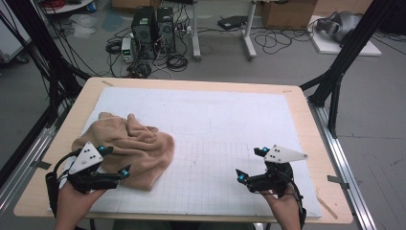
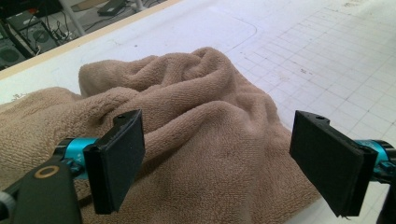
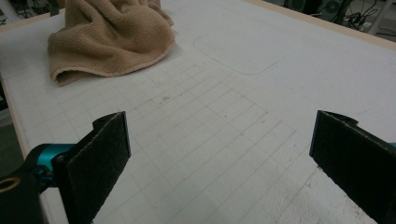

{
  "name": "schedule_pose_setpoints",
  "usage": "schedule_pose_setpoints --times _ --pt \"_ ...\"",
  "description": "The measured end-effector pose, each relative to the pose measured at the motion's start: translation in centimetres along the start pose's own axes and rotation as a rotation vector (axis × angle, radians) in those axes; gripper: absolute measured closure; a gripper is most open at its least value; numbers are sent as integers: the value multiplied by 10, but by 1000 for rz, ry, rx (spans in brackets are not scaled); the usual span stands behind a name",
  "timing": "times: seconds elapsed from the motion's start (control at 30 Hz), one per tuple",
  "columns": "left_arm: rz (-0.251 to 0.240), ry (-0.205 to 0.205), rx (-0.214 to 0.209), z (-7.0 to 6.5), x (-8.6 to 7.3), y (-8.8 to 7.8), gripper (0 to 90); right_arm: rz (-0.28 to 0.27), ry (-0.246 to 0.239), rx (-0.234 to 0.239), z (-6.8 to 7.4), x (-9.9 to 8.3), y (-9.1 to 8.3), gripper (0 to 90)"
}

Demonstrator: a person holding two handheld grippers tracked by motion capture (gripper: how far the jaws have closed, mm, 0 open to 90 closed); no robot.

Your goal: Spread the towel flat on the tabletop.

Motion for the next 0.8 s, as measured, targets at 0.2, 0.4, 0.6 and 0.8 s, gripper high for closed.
schedule_pose_setpoints --times 0.2,0.4,0.6,0.8 --pt "-1 -7 -4 3 4 1 185 2 2 1 -3 -1 3 41" --pt "5 -4 -9 4 13 6 185 4 2 -1 -3 -3 6 41" --pt "-9 -23 -3 15 32 9 185 -1 4 3 -3 -1 5 41" --pt "5 -18 25 30 42 15 189 -8 4 4 -3 1 8 41"
Point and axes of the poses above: each handheld gripper's, and its own axes: y roughly forward along the jaws, x roughly out of its top, z roughly to its left, the point moved 9 cm from there along y, roughly forward along the jaws, and after that the axes turned 14 degrees about -y, right-handed, at the moved point
